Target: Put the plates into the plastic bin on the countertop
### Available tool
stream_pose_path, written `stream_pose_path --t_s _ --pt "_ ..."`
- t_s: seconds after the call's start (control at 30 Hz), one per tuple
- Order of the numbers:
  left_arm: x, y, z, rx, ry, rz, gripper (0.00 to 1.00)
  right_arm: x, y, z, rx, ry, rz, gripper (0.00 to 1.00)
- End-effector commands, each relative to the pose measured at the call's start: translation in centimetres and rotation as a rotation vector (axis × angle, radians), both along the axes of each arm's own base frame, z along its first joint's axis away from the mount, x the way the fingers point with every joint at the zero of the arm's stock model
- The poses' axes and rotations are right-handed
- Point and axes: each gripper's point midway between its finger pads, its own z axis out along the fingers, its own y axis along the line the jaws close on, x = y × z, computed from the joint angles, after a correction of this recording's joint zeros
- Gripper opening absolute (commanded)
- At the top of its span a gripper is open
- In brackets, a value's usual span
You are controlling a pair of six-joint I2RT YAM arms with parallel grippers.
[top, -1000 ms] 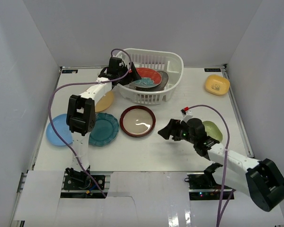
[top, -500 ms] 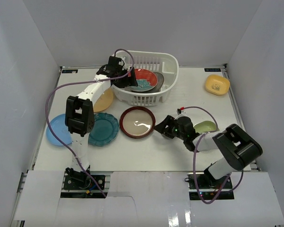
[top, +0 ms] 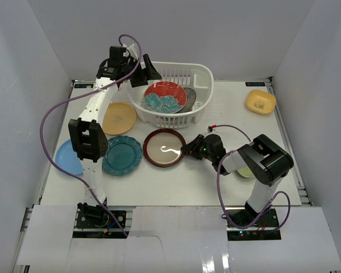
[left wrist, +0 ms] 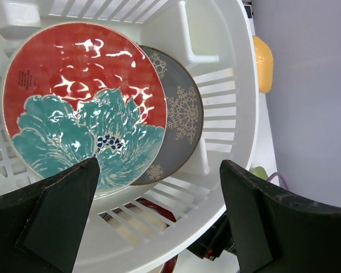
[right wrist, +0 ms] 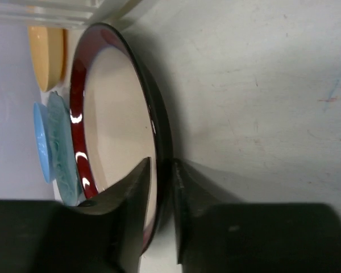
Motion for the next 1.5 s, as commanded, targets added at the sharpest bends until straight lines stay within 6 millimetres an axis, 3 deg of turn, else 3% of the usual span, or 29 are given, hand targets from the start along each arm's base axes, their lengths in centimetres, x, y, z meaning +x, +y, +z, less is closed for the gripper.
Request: stream_pose_path --t_s 0.0,0.03,0.07,0.17,0.2,0.27,0.3,0.33,0.4,0.43,0.47,0.5,0.53,0.63,0.67,0.7,0.73,0.77,0.8,0.83,0.87,0.9,0.97,1.0,1.03,1.1,1.2,1.3,1.47 --pt "-1.1 0.1 1.5 -0.052 0.036 -0.008 0.98 0.3 0.4 0.6 0.02 -0.017 -0.003 0.23" --pt "-1.4 0.1 2.1 -0.059 0.026 -0.009 0.98 0.2 0.4 0.8 0.024 -0.023 0.002 0.17" --pt "-2.0 0.3 4.4 -0.069 -0.031 -0.003 0.98 -0.3 0.1 1.2 0.032 -0.033 0.007 0.09" --pt "-3.2 1.7 5.4 -0.039 -0.084 0.065 0.98 -1.5 0.0 4.3 0.078 -0.118 0.05 0.08" --pt "-5.3 2.6 5.7 -0.025 -0.092 0.09 0.98 -2.8 -0.6 4.1 0.075 -0.114 0.07 0.08" --pt "-6.9 3.8 6.4 -0.019 -0.153 0.145 0.98 -4.0 -1.1 7.5 0.117 -0.202 0.096 0.08" --pt "-7.9 4.8 6.1 -0.001 -0.167 0.196 0.98 -5.0 -1.6 7.6 0.117 -0.209 0.114 0.08" --pt "-11.0 5.8 5.1 0.003 -0.158 0.221 0.98 -5.8 -2.1 10.1 0.141 -0.261 0.122 0.08" --pt "-13.1 7.5 3.9 0.033 -0.167 0.294 0.98 -6.5 -2.7 11.9 0.118 -0.324 0.14 0.08" --pt "-15.5 8.5 5.3 0.028 -0.216 0.32 0.98 -7.2 -3.3 14.5 0.125 -0.373 0.144 0.08" --pt "-17.3 9.4 1.3 0.061 -0.135 0.349 0.98 -7.4 -3.6 16.1 0.125 -0.41 0.142 0.08" --pt "-18.6 10.2 0.3 0.075 -0.122 0.378 0.98 -7.4 -4.0 17.5 0.11 -0.457 0.139 0.08" --pt "-21.0 11.8 -1.3 0.095 -0.093 0.445 0.98 -7.7 -4.4 20.8 0.123 -0.517 0.136 0.08" --pt "-24.6 13.6 -3.9 0.09 -0.023 0.551 0.97 -6.9 -4.8 24.9 0.079 -0.618 0.134 0.08" --pt "-26.3 14.0 -4.7 0.064 -0.011 0.58 0.97 -6.5 -4.6 28.0 0.092 -0.671 0.135 0.08" --pt "-27.0 14.4 -5.0 0.028 0.014 0.635 0.97 -6.0 -4.5 29.1 0.094 -0.691 0.151 0.08" --pt "-27.5 15.4 -5.4 0.031 0.025 0.693 0.97 -4.8 -3.7 28.7 0.074 -0.67 0.172 0.08" --pt "-28.7 15.8 -6.1 0.031 0.053 0.725 0.97 -4.0 -3.3 31.6 0.095 -0.718 0.175 0.08" --pt "-29.0 16.2 -6.2 0.018 0.072 0.762 0.97 -3.1 -3.2 32.5 0.097 -0.734 0.182 0.08" --pt "-29.9 16.8 -7.2 0.04 0.111 0.791 0.97 -1.2 -2.5 31.7 0.076 -0.704 0.182 0.08" --pt "-30.2 17.6 -7.7 0.062 0.118 0.839 0.97 0.0 -2.3 34.3 0.088 -0.747 0.169 0.08" --pt "-30.7 18.1 -8.5 0.062 0.147 0.877 0.98 1.5 -2.4 35.0 0.079 -0.759 0.162 0.08" --pt "-31.9 19.1 -10.6 0.112 0.221 0.938 0.98 5.7 -1.5 33.4 0.022 -0.72 0.157 0.08" --pt "-32.5 19.3 -12.0 0.124 0.275 0.967 0.98 7.6 -2.0 35.9 0.024 -0.76 0.132 0.08" --pt "-33.1 19.4 -13.1 0.144 0.322 0.981 0.98 10.4 -1.4 33.4 0.005 -0.701 0.14 0.08" --pt "-33.5 19.3 -14.0 0.161 0.379 0.994 0.98 14.7 -1.2 32.5 -0.007 -0.654 0.134 0.08" --pt "-33.9 19.3 -15.7 0.188 0.463 1.022 0.98 18.8 -0.3 31.6 -0.047 -0.643 0.134 0.08" --pt "-34.4 19.0 -17.1 0.162 0.513 1.041 0.97 21.3 0.2 28.7 -0.081 -0.58 0.135 0.08" --pt "-34.3 19.0 -18.0 0.096 0.486 1.084 0.95 23.9 0.8 27.2 -0.097 -0.556 0.122 0.08"
